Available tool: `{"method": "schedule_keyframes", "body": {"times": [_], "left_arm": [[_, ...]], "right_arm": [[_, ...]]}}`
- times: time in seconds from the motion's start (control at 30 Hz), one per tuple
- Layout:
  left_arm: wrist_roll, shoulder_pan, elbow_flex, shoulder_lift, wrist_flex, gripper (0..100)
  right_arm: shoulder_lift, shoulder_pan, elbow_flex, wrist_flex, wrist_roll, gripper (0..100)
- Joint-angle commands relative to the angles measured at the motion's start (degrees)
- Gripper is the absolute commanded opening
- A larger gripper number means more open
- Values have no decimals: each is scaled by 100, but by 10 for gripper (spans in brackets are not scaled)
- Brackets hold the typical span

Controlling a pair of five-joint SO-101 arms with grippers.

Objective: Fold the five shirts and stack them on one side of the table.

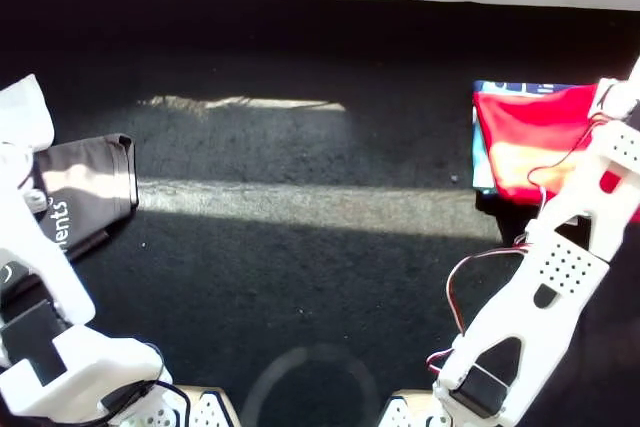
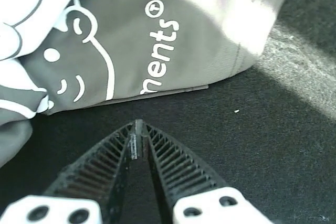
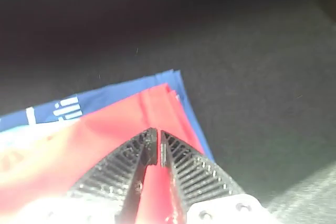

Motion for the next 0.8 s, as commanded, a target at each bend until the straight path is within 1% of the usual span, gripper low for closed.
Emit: {"method": "schedule_keyframes", "body": {"times": [0.0, 0.07, 0.13, 0.2, 0.33, 0.47, 0.6, 0.77], "left_arm": [[-35, -690, -400, -207, 35, 26], [-105, -1182, -629, -198, 9, 88], [-396, -1613, -840, -189, 0, 169], [-695, -2000, -963, -189, -114, 223], [-1037, -2695, -954, -163, -976, 211], [-1231, -3187, -1095, 391, -1662, 213], [-1248, -3574, -1587, 1341, -1873, 213], [-1248, -4040, -2985, 2712, -1864, 213]], "right_arm": [[-1033, -13, -48, 541, -26, 27], [-1341, -136, -48, 1051, -26, 57], [-1622, -312, -48, 1587, -18, 102], [-1851, -488, -48, 2035, -18, 136], [-2229, -804, -48, 2686, -18, 150], [-2624, -1147, -40, 3336, -18, 150], [-3046, -1235, 13, 3354, -18, 150], [-3600, -1226, 22, 3363, -18, 150]]}}
